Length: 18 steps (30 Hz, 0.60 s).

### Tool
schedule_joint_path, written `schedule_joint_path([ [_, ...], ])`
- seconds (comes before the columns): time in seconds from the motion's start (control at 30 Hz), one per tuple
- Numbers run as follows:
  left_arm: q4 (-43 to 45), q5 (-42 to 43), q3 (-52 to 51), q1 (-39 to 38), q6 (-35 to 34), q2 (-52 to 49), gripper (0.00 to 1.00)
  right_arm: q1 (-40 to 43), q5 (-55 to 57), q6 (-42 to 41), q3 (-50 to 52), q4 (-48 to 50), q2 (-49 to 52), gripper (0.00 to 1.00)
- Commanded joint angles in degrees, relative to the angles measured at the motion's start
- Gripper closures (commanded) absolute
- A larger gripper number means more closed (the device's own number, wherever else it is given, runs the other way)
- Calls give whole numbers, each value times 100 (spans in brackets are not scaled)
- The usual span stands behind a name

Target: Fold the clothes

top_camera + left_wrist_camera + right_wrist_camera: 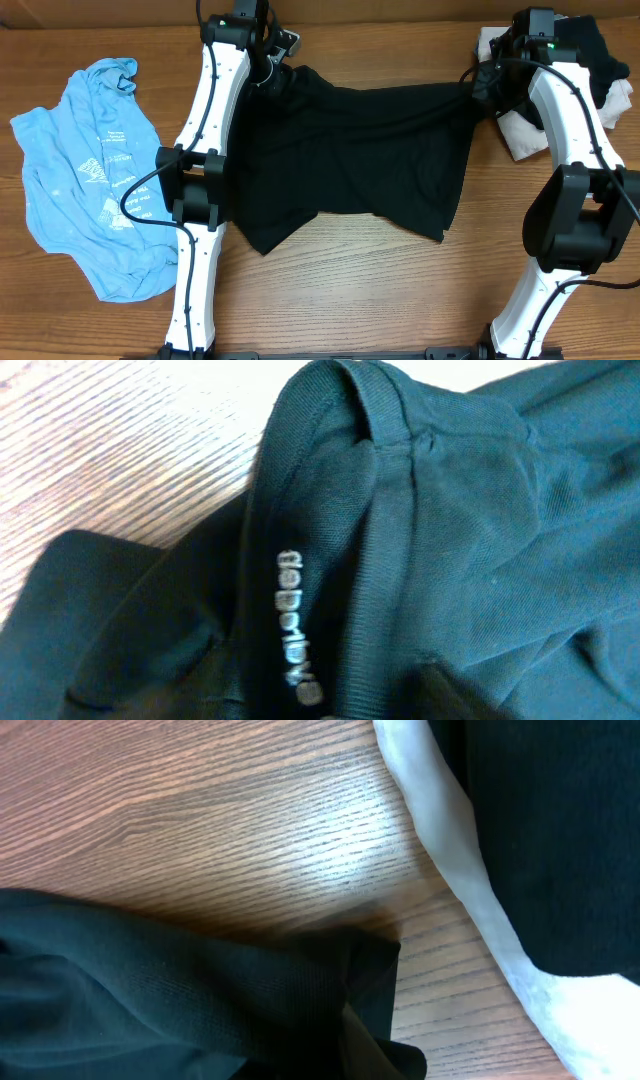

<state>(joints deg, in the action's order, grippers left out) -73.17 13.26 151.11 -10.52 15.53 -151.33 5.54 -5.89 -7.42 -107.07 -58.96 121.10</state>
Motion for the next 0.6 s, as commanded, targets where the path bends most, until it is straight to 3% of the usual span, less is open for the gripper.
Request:
schedule_joint_path([
  [0.0, 48, 157, 11, -72, 122, -15, 71, 17, 68, 17, -9, 15, -52, 88],
  [0.07, 114, 151, 13, -74, 120, -15, 88, 17, 68, 20, -9, 13, -52, 88],
  [0.13, 146, 138, 44, -74, 114, 2, 96, 17, 68, 17, -11, 15, -52, 88],
  [0.27, 24, -7, 444, -50, -192, 125, 96, 17, 63, 20, -129, -85, -83, 96],
  [0.43, -313, -887, 1471, 83, -828, 647, 96, 17, -57, 26, -782, -702, -330, 96],
  [0.57, -575, -1453, 2269, 208, -935, 1329, 96, 17, -120, 46, -1539, -1349, -717, 96],
])
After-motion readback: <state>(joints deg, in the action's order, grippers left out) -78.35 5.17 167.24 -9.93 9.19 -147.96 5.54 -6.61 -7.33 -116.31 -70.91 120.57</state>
